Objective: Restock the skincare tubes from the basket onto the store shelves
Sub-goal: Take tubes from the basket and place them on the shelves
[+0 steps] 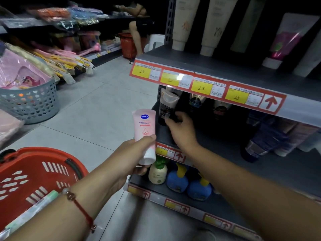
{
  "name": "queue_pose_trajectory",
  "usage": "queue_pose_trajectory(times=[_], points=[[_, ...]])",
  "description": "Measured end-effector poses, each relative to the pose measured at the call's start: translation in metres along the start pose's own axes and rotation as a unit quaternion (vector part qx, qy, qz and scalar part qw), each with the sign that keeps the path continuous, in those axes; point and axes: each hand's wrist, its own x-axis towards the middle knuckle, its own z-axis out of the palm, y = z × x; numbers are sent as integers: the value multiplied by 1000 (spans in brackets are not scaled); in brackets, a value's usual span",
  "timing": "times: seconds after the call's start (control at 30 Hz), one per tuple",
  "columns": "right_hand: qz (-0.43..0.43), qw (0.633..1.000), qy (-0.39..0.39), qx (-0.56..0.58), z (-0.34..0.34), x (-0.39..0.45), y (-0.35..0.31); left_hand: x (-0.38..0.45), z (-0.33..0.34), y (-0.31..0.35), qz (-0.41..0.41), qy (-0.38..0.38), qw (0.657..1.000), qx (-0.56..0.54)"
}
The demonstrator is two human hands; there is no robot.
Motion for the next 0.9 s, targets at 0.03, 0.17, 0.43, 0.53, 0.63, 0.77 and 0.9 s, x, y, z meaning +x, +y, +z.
queue_pose_trajectory(times=[0.03,0.17,0.43,0.53,0.63,0.77,0.9], points=[[-12,1000,-20,-17,-10,-15,-3,-1,7,-1,0,-4,1000,2],[104,969,-200,98,-61,-75,-6,-11,43,-7,-17,-62,998,10],[256,826,-200,460,-175,-133,39,-49,146,-7,-123,-296,946,43],[241,792,-212,520,-213,-147,59,-59,183,-6,-150,-364,919,17],[228,785,-220,532,-243,-155,76,-66,214,-15,-159,-395,905,8],[240,782,-173,548,-258,-147,90,-61,240,-30,-151,-370,915,55],[198,869,-63,449,-275,-115,84,-39,241,-31,-5,-283,932,228]])
